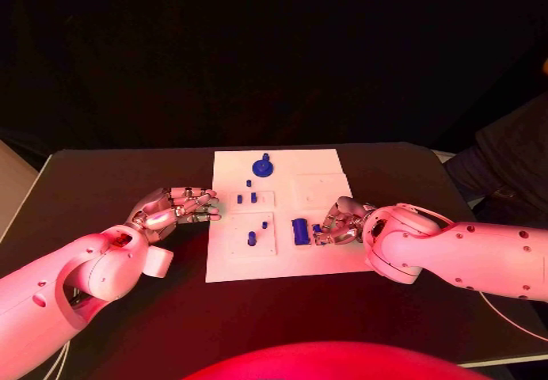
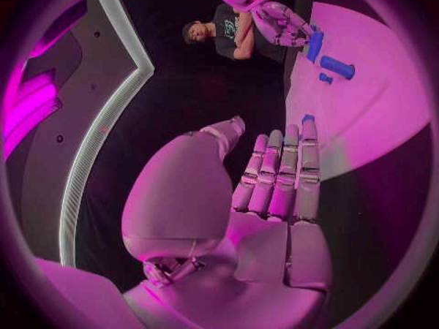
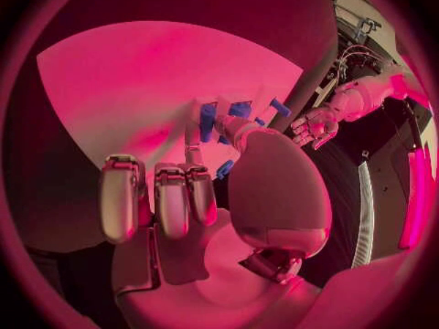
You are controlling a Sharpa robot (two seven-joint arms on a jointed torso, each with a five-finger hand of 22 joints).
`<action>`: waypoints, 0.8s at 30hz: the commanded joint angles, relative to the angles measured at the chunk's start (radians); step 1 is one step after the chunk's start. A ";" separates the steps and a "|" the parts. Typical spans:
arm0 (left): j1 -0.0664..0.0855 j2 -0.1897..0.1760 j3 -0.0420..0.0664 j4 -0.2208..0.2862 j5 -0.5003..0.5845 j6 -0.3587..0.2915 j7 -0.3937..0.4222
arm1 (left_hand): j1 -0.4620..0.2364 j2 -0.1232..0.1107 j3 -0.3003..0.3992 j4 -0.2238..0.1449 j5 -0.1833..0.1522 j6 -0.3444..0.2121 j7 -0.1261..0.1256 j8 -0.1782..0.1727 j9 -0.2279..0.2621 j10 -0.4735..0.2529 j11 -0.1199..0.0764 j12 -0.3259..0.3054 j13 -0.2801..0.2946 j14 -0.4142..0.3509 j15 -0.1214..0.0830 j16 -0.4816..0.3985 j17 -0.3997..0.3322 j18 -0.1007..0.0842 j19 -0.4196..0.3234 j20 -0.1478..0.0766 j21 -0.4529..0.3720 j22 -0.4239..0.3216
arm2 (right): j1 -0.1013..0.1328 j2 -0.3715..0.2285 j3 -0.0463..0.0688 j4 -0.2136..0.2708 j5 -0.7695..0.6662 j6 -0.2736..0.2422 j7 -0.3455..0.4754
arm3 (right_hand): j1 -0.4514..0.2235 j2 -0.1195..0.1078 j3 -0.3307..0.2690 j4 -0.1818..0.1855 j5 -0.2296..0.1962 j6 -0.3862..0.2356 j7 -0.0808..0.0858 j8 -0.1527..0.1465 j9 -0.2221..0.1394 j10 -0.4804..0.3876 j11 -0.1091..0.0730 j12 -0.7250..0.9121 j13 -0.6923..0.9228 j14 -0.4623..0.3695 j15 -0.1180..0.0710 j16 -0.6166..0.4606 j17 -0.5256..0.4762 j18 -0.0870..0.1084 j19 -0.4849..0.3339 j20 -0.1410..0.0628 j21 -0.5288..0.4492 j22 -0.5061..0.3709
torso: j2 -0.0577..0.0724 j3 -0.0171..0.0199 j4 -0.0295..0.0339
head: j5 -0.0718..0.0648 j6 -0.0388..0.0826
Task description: Assemble the parts on the task board
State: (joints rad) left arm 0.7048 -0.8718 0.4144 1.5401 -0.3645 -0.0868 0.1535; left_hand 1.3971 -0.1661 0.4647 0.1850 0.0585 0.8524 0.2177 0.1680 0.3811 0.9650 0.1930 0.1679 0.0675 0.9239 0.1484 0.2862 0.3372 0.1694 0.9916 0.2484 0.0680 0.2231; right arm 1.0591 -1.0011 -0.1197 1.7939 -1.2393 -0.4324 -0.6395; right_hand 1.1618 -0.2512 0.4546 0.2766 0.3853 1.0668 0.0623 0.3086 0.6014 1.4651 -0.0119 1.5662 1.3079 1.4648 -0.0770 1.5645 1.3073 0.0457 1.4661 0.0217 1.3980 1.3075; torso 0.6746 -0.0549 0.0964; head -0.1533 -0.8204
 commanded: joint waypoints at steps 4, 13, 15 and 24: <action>-0.001 0.000 0.001 0.003 -0.009 0.022 0.002 | 0.001 0.009 -0.001 0.004 -0.003 -0.008 0.029 0.006 -0.002 -0.008 0.000 0.004 0.001 -0.006 0.000 -0.007 0.001 0.012 0.007 0.002 -0.003 -0.001 | -0.005 0.006 -0.002 -0.003 -0.046 0.011 -0.012 | -0.016 0.003 -0.009 0.002 -0.013 0.004 -0.003 0.002 0.002 0.106 -0.004 0.005 0.263 0.106 -0.005 0.006 0.263 -0.012 0.084 -0.005 -0.003 0.198 | 0.000 -0.0005 0.0000 | -0.002 -0.002; -0.001 0.000 0.001 0.003 -0.009 0.026 0.000 | 0.000 0.009 -0.001 0.004 -0.003 -0.008 0.029 0.006 -0.002 -0.008 0.000 0.004 0.001 -0.006 0.000 -0.007 0.001 0.012 0.008 0.002 -0.003 -0.001 | -0.006 0.012 -0.002 -0.012 -0.072 0.013 -0.016 | -0.023 0.004 -0.019 0.006 -0.023 0.005 -0.003 0.002 -0.001 0.106 -0.004 0.005 0.263 0.106 -0.005 0.006 0.263 -0.012 0.083 -0.005 -0.007 0.197 | 0.000 -0.0005 0.0004 | -0.002 -0.001; -0.001 0.000 0.001 0.003 -0.009 0.027 -0.001 | 0.000 0.009 -0.001 0.004 -0.003 -0.008 0.029 0.006 -0.002 -0.008 0.000 0.004 0.001 -0.006 0.000 -0.007 0.001 0.012 0.008 0.002 -0.003 -0.001 | -0.007 0.015 -0.002 -0.013 -0.073 0.010 -0.014 | -0.027 0.005 -0.026 0.008 -0.030 0.004 -0.003 0.002 -0.003 0.106 -0.004 0.005 0.263 0.106 -0.005 0.006 0.263 -0.011 0.083 -0.005 -0.009 0.197 | 0.000 -0.0004 0.0004 | -0.002 -0.001; -0.001 0.000 0.001 0.004 -0.009 0.029 -0.003 | 0.000 0.009 -0.001 0.004 -0.003 -0.008 0.029 0.006 -0.002 -0.008 0.000 0.004 0.001 -0.006 0.000 -0.007 0.001 0.012 0.008 0.002 -0.003 -0.001 | -0.010 0.020 -0.002 -0.013 -0.072 0.004 0.000 | -0.048 0.029 -0.137 0.015 -0.111 0.005 -0.002 0.003 -0.023 0.106 -0.003 0.005 0.263 0.106 -0.004 0.006 0.263 -0.010 0.083 -0.003 -0.016 0.196 | 0.000 -0.0004 0.0002 | -0.003 -0.003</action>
State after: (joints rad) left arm 0.7048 -0.8731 0.4144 1.5405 -0.3702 -0.0776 0.1487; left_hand 1.3971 -0.1661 0.4648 0.1849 0.0585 0.8524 0.2177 0.1680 0.3801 0.9650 0.1929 0.1679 0.0675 0.9239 0.1484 0.2862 0.3370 0.1694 0.9916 0.2484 0.0680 0.2232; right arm 1.0510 -0.9845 -0.1213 1.7776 -1.2979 -0.4332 -0.6524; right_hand 1.1198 -0.2223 0.3192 0.2911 0.2760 1.0669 0.0622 0.3076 0.5796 1.4651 -0.0119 1.5662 1.3079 1.4648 -0.0770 1.5645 1.3073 0.0457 1.4661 0.0217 1.3862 1.3081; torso 0.6746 -0.0555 0.0967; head -0.1557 -0.8219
